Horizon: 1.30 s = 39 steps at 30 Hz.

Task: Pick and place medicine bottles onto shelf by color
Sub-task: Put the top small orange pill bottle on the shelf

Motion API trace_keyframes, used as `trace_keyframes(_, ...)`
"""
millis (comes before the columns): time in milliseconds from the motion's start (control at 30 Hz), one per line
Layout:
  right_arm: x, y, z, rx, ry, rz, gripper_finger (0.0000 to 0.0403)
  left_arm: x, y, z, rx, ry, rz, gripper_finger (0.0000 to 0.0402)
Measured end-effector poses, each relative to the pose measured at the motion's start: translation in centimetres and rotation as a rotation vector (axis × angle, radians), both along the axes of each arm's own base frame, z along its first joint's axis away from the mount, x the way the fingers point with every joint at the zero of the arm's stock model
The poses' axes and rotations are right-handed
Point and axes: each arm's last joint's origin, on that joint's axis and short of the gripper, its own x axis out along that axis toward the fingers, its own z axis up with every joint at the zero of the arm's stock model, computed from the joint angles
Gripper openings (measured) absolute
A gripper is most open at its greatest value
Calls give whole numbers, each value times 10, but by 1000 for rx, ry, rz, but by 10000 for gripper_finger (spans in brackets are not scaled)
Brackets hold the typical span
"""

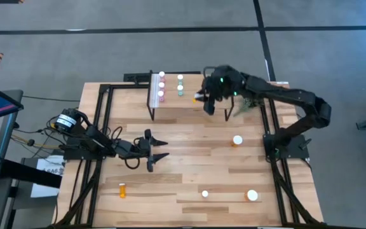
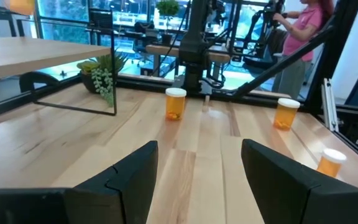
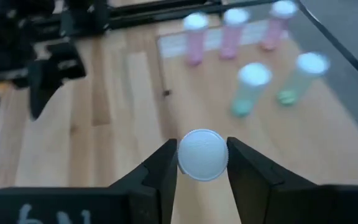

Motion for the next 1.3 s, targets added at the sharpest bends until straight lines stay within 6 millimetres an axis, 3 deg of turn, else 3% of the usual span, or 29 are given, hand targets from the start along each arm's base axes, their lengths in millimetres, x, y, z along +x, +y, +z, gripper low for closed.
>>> trace_keyframes(200, 6, -45, 18, -2, 20, -58, 148, 0, 2, 0, -8, -1, 7, 222)
trace_keyframes(400, 14, -83, 21, 44, 67, -90, 150, 0, 2, 0, -13, 1, 6, 222)
trace_keyframes(567, 21, -105, 6, 84, 136, -121, 150, 0, 2, -2, -11, 13, 6, 222)
trace_keyframes(867, 30, -127, -24, 111, 190, -135, 149, 0, 2, -2, -13, 18, 5, 222)
trace_keyframes(1300, 25, -128, -20, 103, 191, -144, 150, 0, 2, -2, -13, 18, 5, 222)
